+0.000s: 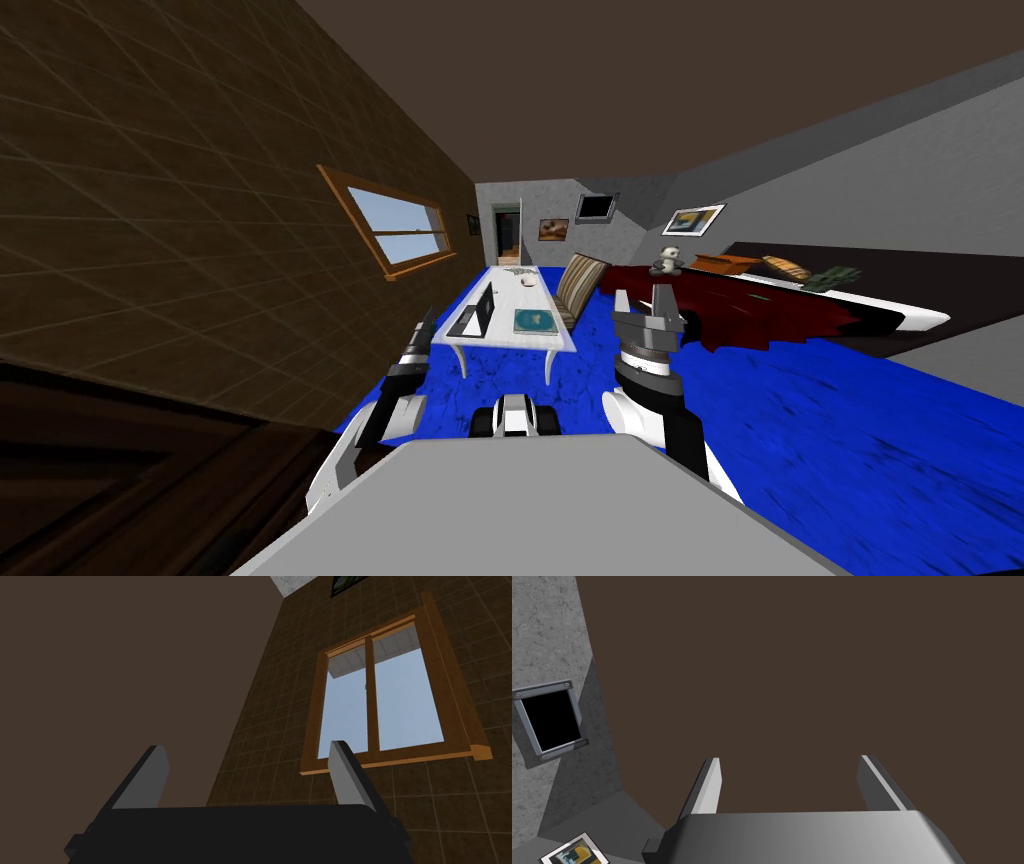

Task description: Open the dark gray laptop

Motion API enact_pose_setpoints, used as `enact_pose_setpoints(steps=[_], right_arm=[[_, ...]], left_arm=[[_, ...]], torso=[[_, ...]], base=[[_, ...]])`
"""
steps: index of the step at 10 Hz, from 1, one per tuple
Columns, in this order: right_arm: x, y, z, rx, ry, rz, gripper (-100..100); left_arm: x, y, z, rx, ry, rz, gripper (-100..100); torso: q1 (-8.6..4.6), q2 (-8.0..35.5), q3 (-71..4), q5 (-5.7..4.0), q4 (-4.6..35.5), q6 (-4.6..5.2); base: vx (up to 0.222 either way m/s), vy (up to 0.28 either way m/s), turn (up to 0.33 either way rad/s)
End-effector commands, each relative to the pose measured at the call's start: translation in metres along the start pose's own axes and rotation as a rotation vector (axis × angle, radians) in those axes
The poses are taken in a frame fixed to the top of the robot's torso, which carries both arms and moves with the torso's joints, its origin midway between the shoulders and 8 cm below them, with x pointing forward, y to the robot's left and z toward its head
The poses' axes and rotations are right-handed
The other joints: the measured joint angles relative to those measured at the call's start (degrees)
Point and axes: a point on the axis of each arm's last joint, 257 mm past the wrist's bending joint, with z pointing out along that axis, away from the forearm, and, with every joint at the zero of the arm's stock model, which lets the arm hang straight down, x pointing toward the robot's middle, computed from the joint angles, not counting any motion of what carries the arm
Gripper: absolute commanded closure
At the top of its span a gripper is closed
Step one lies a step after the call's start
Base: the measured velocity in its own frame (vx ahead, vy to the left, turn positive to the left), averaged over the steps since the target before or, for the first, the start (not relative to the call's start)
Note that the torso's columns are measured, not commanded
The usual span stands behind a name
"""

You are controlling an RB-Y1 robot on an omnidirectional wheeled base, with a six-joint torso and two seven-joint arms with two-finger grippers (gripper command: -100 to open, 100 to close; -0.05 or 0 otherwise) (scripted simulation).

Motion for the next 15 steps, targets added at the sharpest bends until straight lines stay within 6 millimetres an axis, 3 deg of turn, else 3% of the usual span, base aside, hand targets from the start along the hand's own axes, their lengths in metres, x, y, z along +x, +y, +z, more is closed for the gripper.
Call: enact_pose_setpoints(steps=[1,9,12,13,14,15], right_arm=[[0.000,0.000,0.000,0.000,0.000,0.000,0],[0.000,0.000,0.000,0.000,0.000,0.000,0],[0.000,0.000,0.000,0.000,0.000,0.000,0],[0.000,0.000,0.000,0.000,0.000,0.000,0],[0.000,0.000,0.000,0.000,0.000,0.000,0],[0.000,0.000,0.000,0.000,0.000,0.000,0]], left_arm=[[0.003,0.035,-0.007,-0.096,0.013,0.036,-100],[0.011,0.131,-0.033,-0.376,0.032,0.094,-100],[0.019,0.144,-0.041,-0.428,0.014,0.061,-100],[0.017,0.141,-0.038,-0.416,0.018,0.070,-100],[0.015,0.138,-0.020,-0.357,0.021,0.040,-100],[0.018,0.151,-0.024,-0.378,0.044,0.058,-100]], torso=[[-0.12,-0.1,0.0,-0.03,0.0,0.00],[0.03,0.0,0.0,0.01,0.0,0.00],[0.10,0.2,0.1,0.02,0.1,-0.01],[0.16,0.2,0.2,0.04,0.1,-0.01],[0.17,0.2,0.1,0.04,0.1,-0.01],[-0.21,0.2,0.1,-0.03,0.1,0.08]], base=[[0.120,-0.140,-0.041],[0.109,-0.115,-0.043],[0.065,-0.075,-0.016],[0.015,-0.017,-0.002],[-0.026,-0.103,-0.027],[-0.033,-0.117,-0.012]])
